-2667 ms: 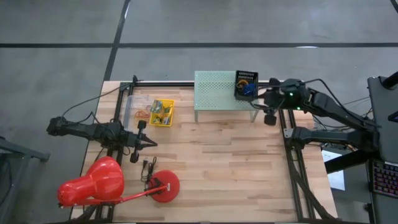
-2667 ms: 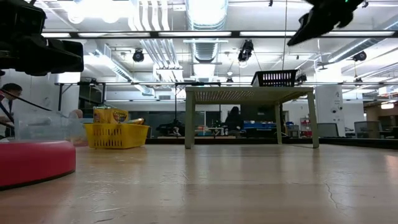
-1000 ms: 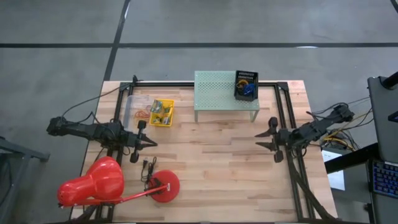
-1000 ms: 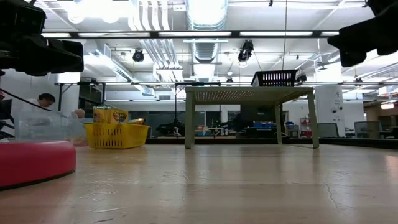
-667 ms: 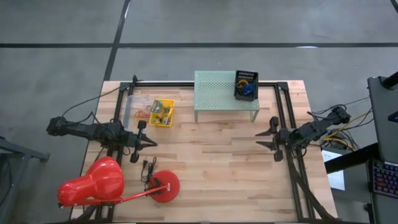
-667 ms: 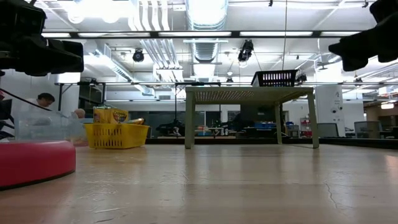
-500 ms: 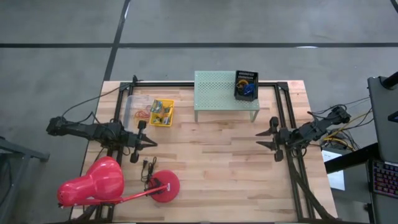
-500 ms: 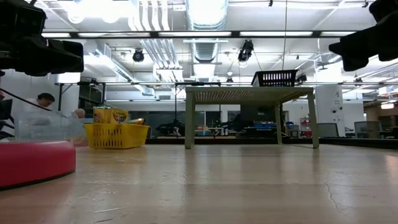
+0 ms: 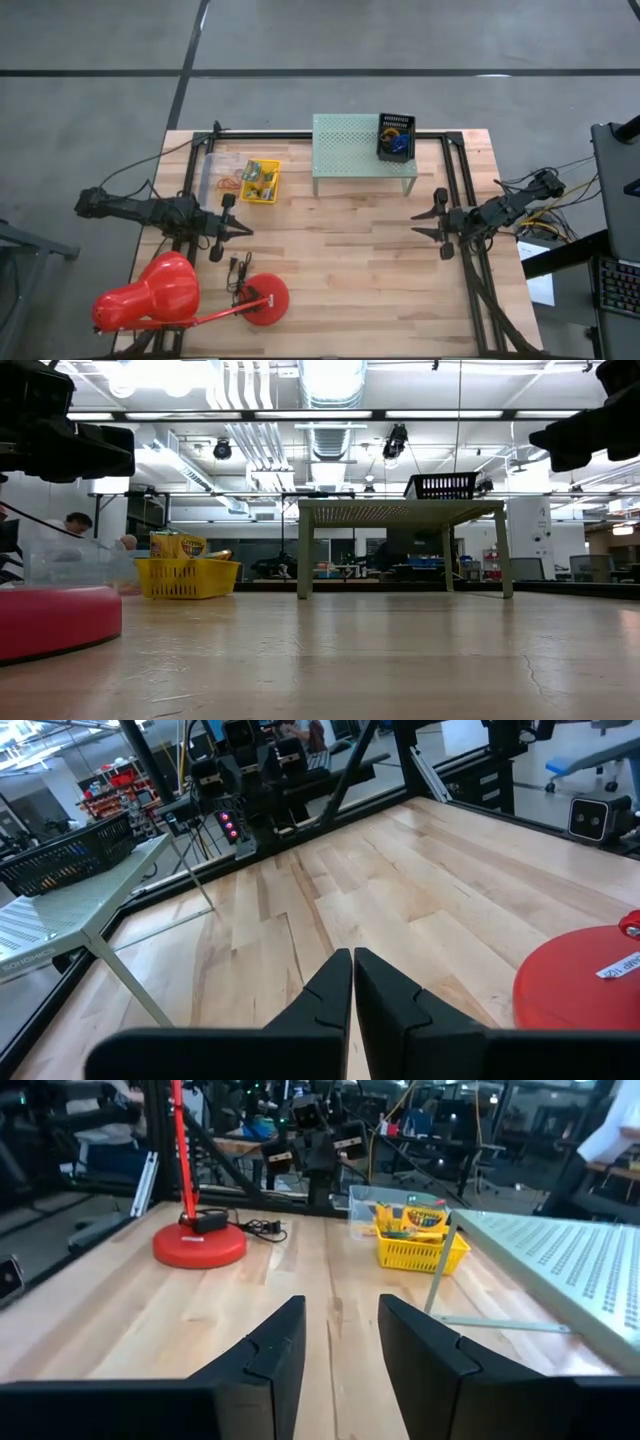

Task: Pick & Place Office Desk Supplies
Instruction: Put the yellow bin with the crayons on the shelf

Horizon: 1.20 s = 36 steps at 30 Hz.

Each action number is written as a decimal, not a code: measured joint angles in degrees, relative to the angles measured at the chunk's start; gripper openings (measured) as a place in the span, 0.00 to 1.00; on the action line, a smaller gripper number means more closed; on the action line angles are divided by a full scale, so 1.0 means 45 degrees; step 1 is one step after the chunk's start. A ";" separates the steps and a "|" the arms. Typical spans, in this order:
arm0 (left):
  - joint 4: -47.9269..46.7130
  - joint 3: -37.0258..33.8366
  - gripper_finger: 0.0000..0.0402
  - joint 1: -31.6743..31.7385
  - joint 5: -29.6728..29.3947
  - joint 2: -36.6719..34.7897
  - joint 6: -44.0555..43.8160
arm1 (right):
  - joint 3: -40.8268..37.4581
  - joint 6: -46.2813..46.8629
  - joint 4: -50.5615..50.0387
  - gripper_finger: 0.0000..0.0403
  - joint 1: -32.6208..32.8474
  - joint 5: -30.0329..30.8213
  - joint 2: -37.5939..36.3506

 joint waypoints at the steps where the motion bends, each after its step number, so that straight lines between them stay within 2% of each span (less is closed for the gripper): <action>1: 0.0000 0.0000 0.05 0.0001 -0.0001 0.0000 0.0000 | 0.0000 -0.0202 -0.0005 0.30 0.0000 0.0000 0.0000; 8: 0.0002 0.0000 0.05 0.0002 -0.0002 0.0000 0.0002 | -0.0005 -0.1269 -0.0011 0.31 0.0000 -0.0015 0.0000; 16: 0.0000 0.0000 0.05 0.0000 0.0000 0.0000 0.0000 | -0.0005 -0.1281 -0.0005 0.33 -0.0010 -0.0015 0.0005; 32: 0.0005 0.0000 0.05 0.0000 0.0000 0.0000 0.0004 | -0.0005 -0.1281 -0.0005 0.29 -0.0005 -0.0015 0.0000; 36: 0.0094 -0.0006 0.05 0.0000 0.0009 0.0005 -0.0510 | -0.0005 -0.1281 -0.0008 0.31 0.0005 -0.0015 0.0005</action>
